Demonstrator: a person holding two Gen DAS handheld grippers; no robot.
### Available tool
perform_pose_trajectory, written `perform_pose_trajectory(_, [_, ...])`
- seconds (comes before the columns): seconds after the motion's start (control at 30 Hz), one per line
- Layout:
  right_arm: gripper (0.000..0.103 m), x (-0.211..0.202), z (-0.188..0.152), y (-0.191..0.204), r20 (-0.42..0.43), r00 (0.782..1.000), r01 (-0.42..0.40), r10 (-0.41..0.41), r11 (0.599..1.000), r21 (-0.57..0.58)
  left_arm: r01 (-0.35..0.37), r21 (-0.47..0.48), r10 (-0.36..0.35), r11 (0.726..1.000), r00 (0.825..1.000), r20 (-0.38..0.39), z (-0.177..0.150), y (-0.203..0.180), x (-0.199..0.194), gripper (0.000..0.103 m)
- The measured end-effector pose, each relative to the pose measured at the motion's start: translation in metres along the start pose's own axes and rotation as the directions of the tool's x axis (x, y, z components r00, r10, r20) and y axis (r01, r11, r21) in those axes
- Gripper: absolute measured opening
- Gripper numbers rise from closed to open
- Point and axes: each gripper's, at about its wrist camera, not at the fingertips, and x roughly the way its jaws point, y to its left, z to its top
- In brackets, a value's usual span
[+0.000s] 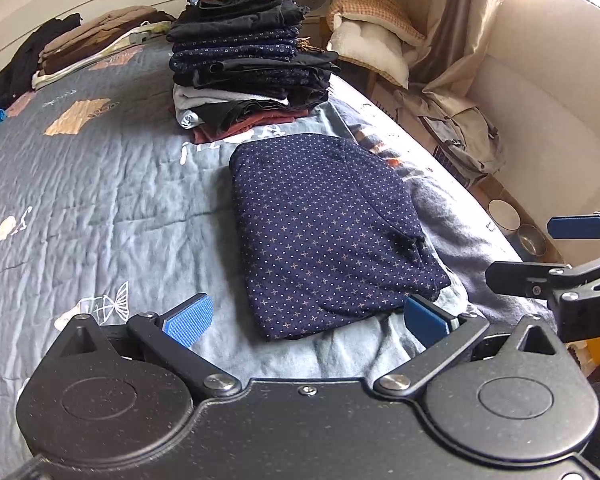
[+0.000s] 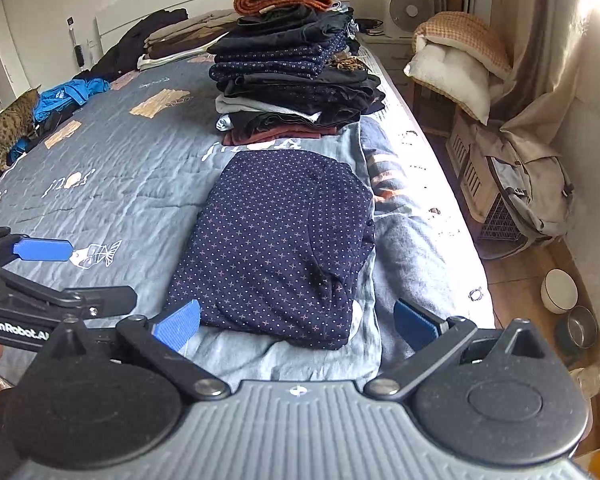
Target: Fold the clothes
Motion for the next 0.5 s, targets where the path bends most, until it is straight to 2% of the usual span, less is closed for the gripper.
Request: perform_pose_trajectory(0.5, [0.103,-0.003,0.0041,0.0087,0.019,0.999,-0.034,0.034,0.999,-0.02,-0.023,0.001,0.023,1.0,1.0,-0.003,-0.002,0.0089,-0.0052,0.103])
